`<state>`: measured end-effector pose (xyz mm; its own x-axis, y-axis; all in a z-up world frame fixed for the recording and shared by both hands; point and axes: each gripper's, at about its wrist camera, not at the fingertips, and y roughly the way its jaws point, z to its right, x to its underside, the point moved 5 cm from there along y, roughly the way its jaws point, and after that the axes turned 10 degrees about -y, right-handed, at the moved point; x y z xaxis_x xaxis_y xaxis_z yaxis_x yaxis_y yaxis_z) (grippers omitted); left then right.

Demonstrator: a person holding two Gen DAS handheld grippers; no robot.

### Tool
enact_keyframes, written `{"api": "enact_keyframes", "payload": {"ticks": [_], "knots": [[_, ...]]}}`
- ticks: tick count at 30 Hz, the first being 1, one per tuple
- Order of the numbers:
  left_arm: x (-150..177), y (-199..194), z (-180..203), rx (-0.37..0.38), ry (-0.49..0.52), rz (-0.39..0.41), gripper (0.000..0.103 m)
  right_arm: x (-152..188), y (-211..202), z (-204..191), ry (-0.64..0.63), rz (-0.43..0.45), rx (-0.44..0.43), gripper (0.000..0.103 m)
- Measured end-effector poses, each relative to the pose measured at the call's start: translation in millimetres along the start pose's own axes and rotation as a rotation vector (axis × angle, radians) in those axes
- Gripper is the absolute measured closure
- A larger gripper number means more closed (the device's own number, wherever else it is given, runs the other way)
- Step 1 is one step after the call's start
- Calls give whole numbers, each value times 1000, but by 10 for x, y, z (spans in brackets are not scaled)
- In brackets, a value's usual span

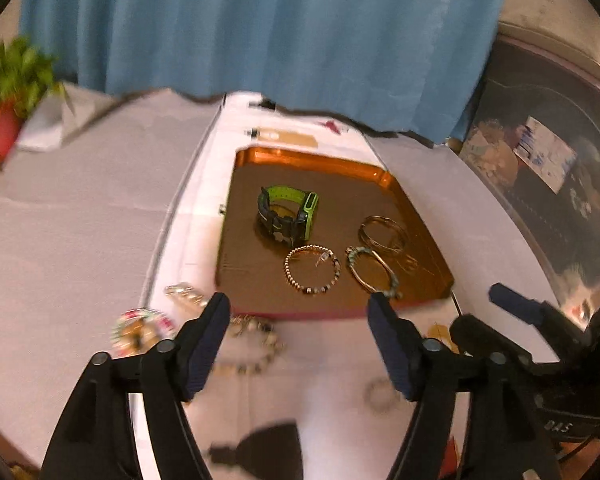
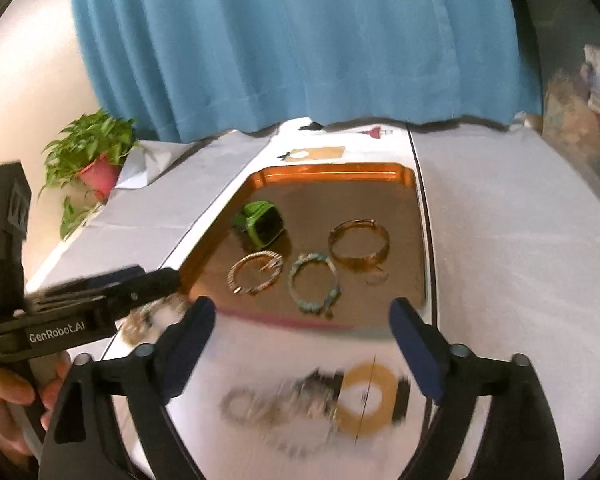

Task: Organize jewelry

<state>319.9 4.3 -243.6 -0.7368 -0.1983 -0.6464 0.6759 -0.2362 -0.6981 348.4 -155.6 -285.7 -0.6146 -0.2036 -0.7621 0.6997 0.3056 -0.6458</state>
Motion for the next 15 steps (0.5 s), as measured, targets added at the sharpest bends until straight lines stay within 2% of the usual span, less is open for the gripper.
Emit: {"api": "enact_keyframes", "payload": {"ticks": [3, 8, 12, 15], "knots": [[96, -414, 41, -6, 20, 44, 20, 79, -354, -125, -35, 8, 56, 2], [212, -957, 105, -1, 31, 81, 15, 170, -993, -299, -57, 71, 118, 0], [283, -1485, 76, -14, 28, 160, 9, 188, -1507, -451, -60, 128, 126, 0], [310, -1806, 81, 5, 10, 197, 6, 187, -1834, -563, -81, 148, 148, 0]]}}
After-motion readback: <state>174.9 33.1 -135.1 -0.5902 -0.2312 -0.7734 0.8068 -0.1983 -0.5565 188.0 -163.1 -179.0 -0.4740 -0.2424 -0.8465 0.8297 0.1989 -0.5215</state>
